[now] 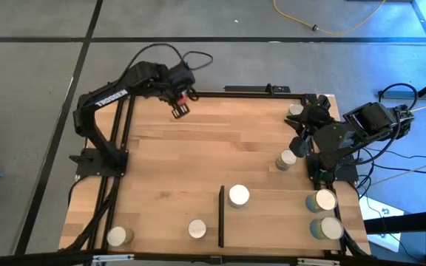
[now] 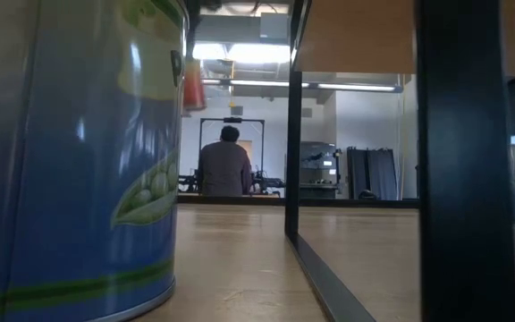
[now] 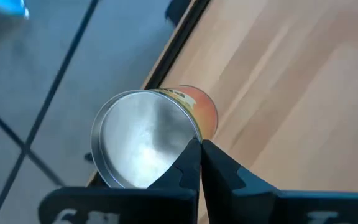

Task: Pick and place cans onto a shelf
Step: Put the canned pineapple on the shelf

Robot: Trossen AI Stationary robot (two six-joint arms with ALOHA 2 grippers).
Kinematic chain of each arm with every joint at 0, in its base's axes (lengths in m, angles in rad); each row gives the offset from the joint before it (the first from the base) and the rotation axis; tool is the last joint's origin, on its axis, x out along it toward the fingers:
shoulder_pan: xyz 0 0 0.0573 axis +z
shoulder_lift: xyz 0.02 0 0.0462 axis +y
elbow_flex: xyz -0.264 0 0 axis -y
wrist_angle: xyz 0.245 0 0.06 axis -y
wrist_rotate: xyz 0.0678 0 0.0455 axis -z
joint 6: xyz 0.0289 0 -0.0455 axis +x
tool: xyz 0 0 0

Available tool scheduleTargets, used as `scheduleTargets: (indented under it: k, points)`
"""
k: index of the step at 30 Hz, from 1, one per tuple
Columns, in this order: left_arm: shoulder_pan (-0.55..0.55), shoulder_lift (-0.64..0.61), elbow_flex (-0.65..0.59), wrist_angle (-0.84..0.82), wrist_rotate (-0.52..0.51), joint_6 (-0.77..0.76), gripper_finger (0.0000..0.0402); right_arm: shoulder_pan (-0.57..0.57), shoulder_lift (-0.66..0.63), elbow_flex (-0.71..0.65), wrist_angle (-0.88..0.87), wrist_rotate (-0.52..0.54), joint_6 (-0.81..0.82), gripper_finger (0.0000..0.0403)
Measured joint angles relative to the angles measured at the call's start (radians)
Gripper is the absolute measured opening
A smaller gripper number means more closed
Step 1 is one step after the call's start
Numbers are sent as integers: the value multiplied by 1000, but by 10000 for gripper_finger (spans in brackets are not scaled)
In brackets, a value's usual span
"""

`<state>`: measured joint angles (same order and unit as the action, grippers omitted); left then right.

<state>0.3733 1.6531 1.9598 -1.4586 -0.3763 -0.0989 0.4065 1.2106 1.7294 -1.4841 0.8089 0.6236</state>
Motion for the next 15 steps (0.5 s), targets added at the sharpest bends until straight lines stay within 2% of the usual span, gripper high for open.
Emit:
scheduleTargets:
  k: [8, 15]
  points:
    - [-227, 0, 126, 17, -37, -83, 0, 0, 0, 0, 0, -1, -2, 57]
    - [-401, 0, 175, 79, -41, -51, 0, 0, 0, 0, -1, -1, -4, 57]
